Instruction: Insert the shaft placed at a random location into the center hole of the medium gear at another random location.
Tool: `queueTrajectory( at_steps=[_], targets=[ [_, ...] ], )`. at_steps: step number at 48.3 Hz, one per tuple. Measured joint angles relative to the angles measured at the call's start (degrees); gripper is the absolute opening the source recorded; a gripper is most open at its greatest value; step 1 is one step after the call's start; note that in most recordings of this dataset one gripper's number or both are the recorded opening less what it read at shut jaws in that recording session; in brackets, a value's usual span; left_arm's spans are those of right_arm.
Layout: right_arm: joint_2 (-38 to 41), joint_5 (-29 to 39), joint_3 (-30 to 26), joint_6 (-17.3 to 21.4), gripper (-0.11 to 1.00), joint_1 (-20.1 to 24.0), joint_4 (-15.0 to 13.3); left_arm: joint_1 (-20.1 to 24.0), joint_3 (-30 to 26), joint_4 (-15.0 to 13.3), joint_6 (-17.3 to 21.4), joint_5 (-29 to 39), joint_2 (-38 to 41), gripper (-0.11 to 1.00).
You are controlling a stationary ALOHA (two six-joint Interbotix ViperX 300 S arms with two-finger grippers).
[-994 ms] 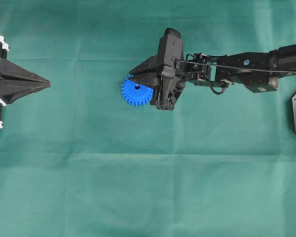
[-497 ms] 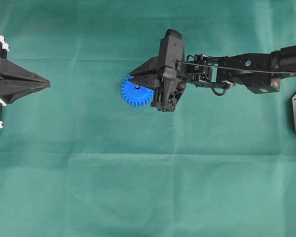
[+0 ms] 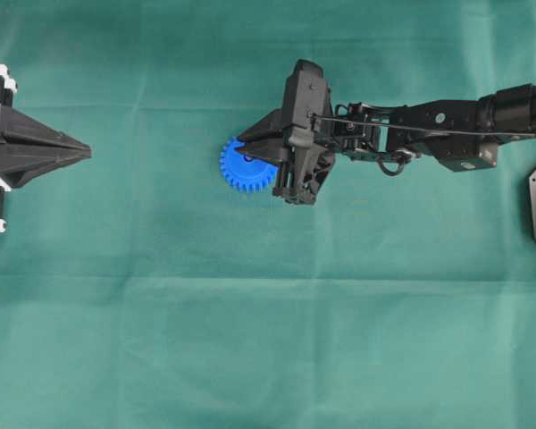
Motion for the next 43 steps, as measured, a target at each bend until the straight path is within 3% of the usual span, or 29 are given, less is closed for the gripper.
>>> queueTrajectory(
  at_steps=[43],
  targets=[
    [3.6, -1.5, -0.1, 0.0, 0.12, 0.1, -0.1, 1.1, 0.0, 0.1, 0.1, 0.8, 0.0, 0.0]
  ],
)
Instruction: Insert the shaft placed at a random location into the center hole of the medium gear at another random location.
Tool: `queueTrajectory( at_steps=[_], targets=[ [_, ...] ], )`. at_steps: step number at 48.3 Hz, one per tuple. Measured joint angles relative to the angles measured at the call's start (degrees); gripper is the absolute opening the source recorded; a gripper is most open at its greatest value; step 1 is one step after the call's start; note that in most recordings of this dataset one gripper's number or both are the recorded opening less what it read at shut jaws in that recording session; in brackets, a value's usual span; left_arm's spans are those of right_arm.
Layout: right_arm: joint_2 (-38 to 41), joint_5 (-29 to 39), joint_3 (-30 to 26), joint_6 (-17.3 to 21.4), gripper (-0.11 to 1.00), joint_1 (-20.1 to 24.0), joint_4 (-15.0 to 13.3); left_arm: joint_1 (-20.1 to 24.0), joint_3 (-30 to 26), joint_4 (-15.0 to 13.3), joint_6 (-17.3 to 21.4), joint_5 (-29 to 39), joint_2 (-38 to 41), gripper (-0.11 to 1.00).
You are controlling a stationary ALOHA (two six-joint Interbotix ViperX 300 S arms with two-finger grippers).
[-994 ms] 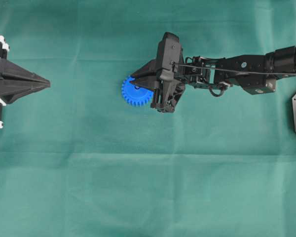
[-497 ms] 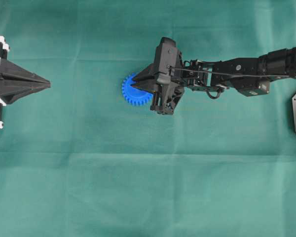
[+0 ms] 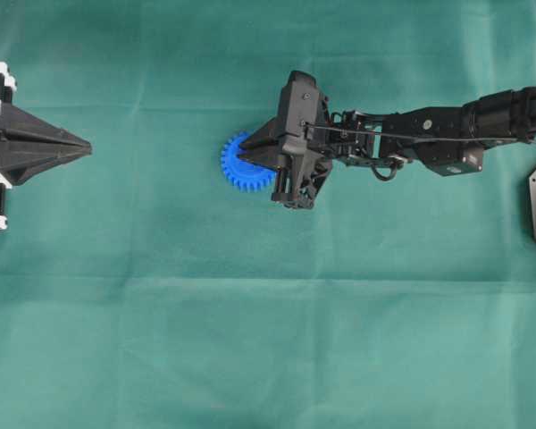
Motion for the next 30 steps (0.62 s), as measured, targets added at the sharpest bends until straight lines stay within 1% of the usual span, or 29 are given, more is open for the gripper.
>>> queueTrajectory(
  at_steps=[7, 9, 11, 20, 22, 27, 30],
  targets=[
    [0.1, 0.0, 0.0, -0.1, 0.13, -0.1, 0.1, 0.2, -0.1, -0.1, 0.0, 0.1, 0.0, 0.0],
    [0.1, 0.0, 0.0, 0.0, 0.17, 0.0, 0.1, 0.2, 0.0, -0.1, 0.0, 0.2, 0.0, 0.0],
    [0.1, 0.0, 0.0, -0.1, 0.26, 0.0, 0.1, 0.2, 0.0, 0.0, 0.0, 0.2, 0.0, 0.0],
    [-0.3, 0.0, 0.0, 0.0, 0.79, 0.4, 0.3, 0.2, 0.0, -0.1, 0.0, 0.4, 0.1, 0.0],
    [-0.5, 0.1, 0.0, 0.0, 0.8, 0.4, 0.3, 0.2, 0.0, -0.1, -0.1, 0.4, 0.1, 0.0],
    [-2.1, 0.1, 0.4, 0.0, 0.71, 0.2, 0.4, 0.2, 0.0, 0.0, 0.0, 0.3, 0.1, 0.0],
    [-3.3, 0.2, 0.8, 0.0, 0.67, 0.1, 0.4, 0.2, -0.1, 0.0, 0.0, 0.4, 0.0, 0.0]
  ],
)
